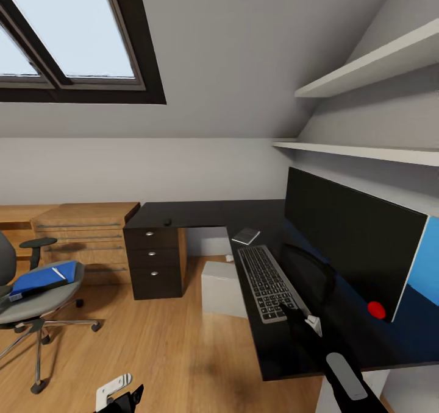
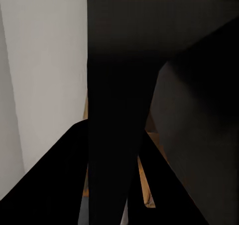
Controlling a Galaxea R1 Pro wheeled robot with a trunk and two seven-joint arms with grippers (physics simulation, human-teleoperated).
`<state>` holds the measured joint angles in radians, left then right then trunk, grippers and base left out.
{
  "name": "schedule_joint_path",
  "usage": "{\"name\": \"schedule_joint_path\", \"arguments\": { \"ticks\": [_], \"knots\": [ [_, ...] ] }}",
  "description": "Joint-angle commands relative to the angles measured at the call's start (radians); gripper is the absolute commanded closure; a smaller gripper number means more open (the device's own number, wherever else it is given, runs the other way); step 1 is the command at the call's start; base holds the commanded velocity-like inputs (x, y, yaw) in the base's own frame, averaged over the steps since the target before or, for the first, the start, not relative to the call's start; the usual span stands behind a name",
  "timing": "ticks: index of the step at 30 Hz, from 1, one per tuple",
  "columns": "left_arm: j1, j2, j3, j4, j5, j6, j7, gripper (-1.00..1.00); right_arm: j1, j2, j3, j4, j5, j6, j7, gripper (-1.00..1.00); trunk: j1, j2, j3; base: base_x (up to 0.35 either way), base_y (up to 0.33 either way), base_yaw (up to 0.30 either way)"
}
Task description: In the bedroom, organize the workspace by keeping the computer under the desk, ensuring the monitor is on the desk, placing the keyboard on the desk next to the monitor, placing the mouse on the desk next to the keyboard, moving the folder from the swivel chair onto the desk next to the mouse, stacking the notebook on top of the folder with the pen on top of the notebook, and positioning the swivel chair next to the desk.
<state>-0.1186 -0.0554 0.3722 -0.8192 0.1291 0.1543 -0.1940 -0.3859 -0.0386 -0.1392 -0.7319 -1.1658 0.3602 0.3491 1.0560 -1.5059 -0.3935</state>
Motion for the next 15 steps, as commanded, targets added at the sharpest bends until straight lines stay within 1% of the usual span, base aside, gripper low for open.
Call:
{"name": "schedule_joint_path", "arguments": {
  "ticks": [1, 8, 12, 15],
  "knots": [
    [-0.001, -0.001, 0.005, -0.002, 0.010, 0.010, -0.007, -1.00, -0.001, 0.000, -0.003, 0.001, -0.008, 0.009, 0.000, 1.00, 0.000, -0.001, -0.001, 0.000, -0.032, 0.000],
    [-0.001, -0.001, 0.005, -0.002, 0.010, 0.009, -0.007, -1.00, -0.001, 0.000, -0.003, 0.002, -0.009, 0.009, -0.024, 1.00, 0.000, -0.001, -0.001, 0.020, -0.165, 0.000],
    [-0.001, -0.001, 0.005, -0.002, 0.010, 0.010, -0.008, -1.00, -0.001, 0.000, -0.004, 0.002, -0.008, 0.009, -0.030, 1.00, 0.000, -0.001, -0.001, 0.011, -0.029, 0.000],
    [-0.001, -0.001, 0.005, -0.002, 0.010, 0.009, -0.008, -1.00, -0.001, 0.000, -0.005, 0.002, -0.009, 0.009, -0.064, 1.00, 0.000, -0.001, -0.001, 0.130, -0.006, 0.000]
  ]
}}
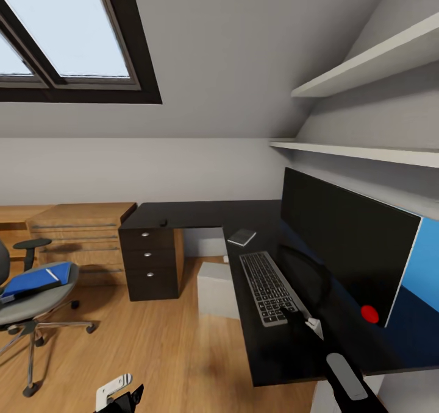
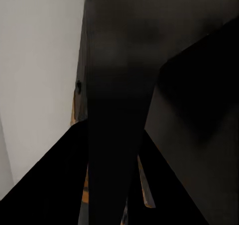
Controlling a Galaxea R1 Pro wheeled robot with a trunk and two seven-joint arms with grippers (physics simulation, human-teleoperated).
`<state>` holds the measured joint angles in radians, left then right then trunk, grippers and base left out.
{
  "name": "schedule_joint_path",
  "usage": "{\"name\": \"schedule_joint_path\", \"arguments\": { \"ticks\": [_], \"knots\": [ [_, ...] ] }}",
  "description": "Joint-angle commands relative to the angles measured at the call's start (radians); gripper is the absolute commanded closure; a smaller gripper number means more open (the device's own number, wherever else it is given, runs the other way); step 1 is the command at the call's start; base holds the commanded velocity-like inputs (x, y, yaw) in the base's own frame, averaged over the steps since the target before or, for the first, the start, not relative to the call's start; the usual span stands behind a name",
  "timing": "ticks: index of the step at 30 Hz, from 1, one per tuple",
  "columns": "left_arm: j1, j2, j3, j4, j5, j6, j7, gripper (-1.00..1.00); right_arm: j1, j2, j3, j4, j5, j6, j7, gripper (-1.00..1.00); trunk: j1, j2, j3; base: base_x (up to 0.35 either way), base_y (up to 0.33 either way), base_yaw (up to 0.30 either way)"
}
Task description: In the bedroom, organize the workspace by keeping the computer under the desk, ensuring the monitor is on the desk, placing the keyboard on the desk next to the monitor, placing the mouse on the desk next to the keyboard, moving the folder from the swivel chair onto the desk next to the mouse, stacking the notebook on top of the folder with the pen on top of the notebook, and positioning the swivel chair next to the desk.
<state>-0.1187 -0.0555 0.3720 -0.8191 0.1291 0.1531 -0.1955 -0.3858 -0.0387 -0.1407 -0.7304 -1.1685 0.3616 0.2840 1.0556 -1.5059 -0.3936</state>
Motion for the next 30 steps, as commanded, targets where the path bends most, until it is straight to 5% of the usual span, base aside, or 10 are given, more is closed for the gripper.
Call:
{"name": "schedule_joint_path", "arguments": {
  "ticks": [1, 30],
  "knots": [
    [-0.001, -0.001, 0.005, -0.002, 0.010, 0.010, -0.007, -1.00, -0.001, 0.000, -0.003, 0.000, -0.007, 0.008, -0.009, 1.00, 0.000, -0.001, -0.001, 0.232, -0.002, 0.000],
    [-0.001, -0.001, 0.005, -0.002, 0.010, 0.009, -0.009, -1.00, -0.001, 0.002, -0.023, 0.002, -0.008, 0.007, -0.049, 1.00, 0.000, -0.001, -0.001, 0.089, 0.000, 0.000]
  ]
}}
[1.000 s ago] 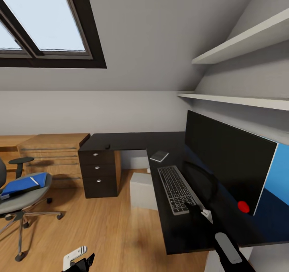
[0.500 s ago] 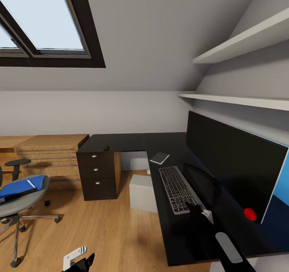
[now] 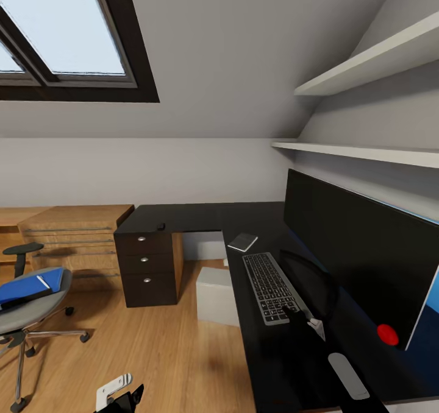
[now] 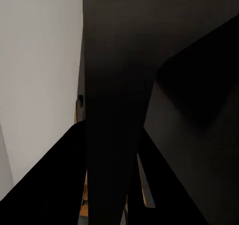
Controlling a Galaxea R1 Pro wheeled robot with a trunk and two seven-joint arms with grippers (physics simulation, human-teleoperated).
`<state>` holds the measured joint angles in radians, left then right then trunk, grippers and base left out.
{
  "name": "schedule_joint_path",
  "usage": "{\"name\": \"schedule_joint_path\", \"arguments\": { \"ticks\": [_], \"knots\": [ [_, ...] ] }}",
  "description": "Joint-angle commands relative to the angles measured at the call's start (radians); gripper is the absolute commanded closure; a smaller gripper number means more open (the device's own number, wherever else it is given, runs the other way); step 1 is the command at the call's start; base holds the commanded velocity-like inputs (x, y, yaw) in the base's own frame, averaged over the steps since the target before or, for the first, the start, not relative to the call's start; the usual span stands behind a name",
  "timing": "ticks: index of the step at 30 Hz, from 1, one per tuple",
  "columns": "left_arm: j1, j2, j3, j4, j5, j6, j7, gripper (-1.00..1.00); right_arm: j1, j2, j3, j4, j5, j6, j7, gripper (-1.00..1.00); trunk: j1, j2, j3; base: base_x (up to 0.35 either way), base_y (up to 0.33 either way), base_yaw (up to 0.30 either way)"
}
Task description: In the bedroom, organize the workspace by keeping the computer under the desk, ensuring the monitor is on the desk, placing the keyboard on the desk next to the monitor, placing the mouse on the desk next to the keyboard, moving the folder from the swivel chair onto the desk next to the mouse, stacking the notebook on top of the folder with the pen on top of the notebook, and positioning the swivel chair next to the desk.
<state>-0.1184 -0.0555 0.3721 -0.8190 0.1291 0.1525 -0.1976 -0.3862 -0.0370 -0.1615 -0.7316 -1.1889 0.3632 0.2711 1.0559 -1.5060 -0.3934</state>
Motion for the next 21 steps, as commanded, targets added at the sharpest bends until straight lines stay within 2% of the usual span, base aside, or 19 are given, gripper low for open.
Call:
{"name": "schedule_joint_path", "arguments": {
  "ticks": [1, 9, 21],
  "knots": [
    [-0.001, -0.001, 0.005, -0.002, 0.011, 0.010, -0.007, -1.00, 0.000, 0.000, -0.003, 0.003, 0.012, 0.005, -0.036, 1.00, 0.000, -0.001, -0.001, 0.034, 0.000, 0.000],
    [-0.001, -0.001, 0.005, -0.002, 0.011, 0.010, -0.008, -1.00, 0.000, 0.000, -0.003, 0.003, 0.012, 0.005, -0.036, 1.00, 0.000, -0.001, -0.001, 0.125, 0.000, 0.000],
    [-0.001, -0.004, 0.005, -0.002, 0.012, 0.011, -0.006, -1.00, 0.000, 0.000, -0.003, 0.003, 0.013, 0.005, -0.036, 1.00, 0.000, -0.001, -0.001, 0.008, 0.000, 0.000]
  ]
}}
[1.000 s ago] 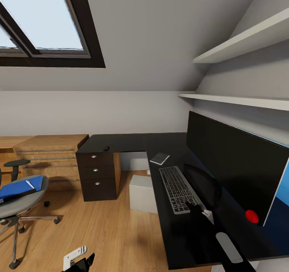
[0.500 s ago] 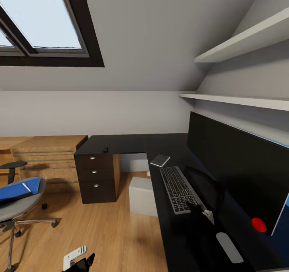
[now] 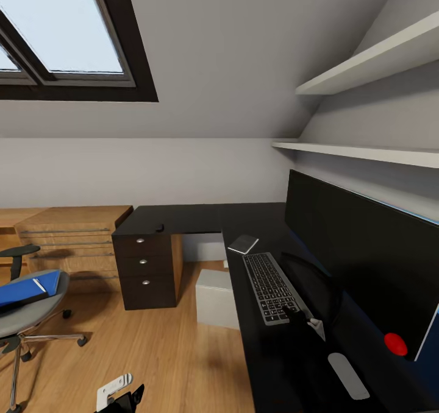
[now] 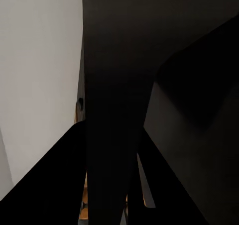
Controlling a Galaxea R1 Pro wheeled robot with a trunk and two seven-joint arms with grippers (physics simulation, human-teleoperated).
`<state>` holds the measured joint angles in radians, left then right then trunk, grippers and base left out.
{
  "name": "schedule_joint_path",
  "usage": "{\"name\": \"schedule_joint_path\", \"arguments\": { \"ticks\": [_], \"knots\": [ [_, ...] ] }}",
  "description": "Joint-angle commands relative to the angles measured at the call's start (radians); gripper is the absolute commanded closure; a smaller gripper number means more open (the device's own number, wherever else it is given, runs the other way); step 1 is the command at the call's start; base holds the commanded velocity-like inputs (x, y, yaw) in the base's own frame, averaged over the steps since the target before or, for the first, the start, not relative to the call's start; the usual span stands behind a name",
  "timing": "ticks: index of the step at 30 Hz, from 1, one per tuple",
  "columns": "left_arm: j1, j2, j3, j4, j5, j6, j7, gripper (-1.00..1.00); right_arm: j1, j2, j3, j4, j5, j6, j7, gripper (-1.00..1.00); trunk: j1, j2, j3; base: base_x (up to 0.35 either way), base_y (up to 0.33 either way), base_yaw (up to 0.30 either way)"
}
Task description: In the bedroom, organize the workspace by keeping the computer under the desk, ensuring the monitor is on the desk, placing the keyboard on the desk next to the monitor, placing the mouse on the desk next to the keyboard, moving the folder from the swivel chair onto the desk next to the mouse, stacking the notebook on top of the folder with the pen on top of the notebook, and positioning the swivel chair next to the desk.
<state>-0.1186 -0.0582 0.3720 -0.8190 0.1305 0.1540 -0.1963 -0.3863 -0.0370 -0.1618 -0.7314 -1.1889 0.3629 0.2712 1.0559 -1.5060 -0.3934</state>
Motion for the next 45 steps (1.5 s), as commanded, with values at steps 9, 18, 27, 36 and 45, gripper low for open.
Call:
{"name": "schedule_joint_path", "arguments": {
  "ticks": [9, 18, 27, 36, 45],
  "knots": [
    [0.000, -0.002, 0.005, -0.002, 0.011, 0.011, -0.007, -1.00, 0.000, 0.000, -0.002, 0.003, 0.013, 0.005, -0.047, 1.00, 0.000, -0.001, -0.001, 0.000, 0.000, 0.000],
    [-0.001, -0.001, 0.004, -0.002, 0.011, 0.012, -0.006, -1.00, 0.000, 0.000, -0.002, 0.003, 0.012, 0.005, -0.050, 1.00, 0.015, -0.029, -0.014, 0.000, 0.000, 0.000],
    [-0.001, 0.000, 0.005, -0.002, 0.011, 0.012, -0.006, -1.00, 0.000, 0.000, -0.002, 0.003, 0.013, 0.005, -0.050, 1.00, 0.015, -0.029, -0.014, 0.000, 0.000, 0.000],
    [-0.001, 0.000, 0.005, -0.002, 0.011, 0.012, -0.006, -1.00, 0.000, 0.000, -0.002, 0.003, 0.012, 0.006, -0.050, -1.00, 0.015, -0.029, -0.014, 0.000, 0.000, 0.000],
    [0.000, 0.000, 0.005, -0.002, 0.010, 0.012, -0.008, -1.00, 0.000, 0.000, -0.002, 0.003, 0.012, 0.005, -0.050, -1.00, 0.015, -0.029, -0.014, 0.000, 0.000, 0.000]
  ]
}}
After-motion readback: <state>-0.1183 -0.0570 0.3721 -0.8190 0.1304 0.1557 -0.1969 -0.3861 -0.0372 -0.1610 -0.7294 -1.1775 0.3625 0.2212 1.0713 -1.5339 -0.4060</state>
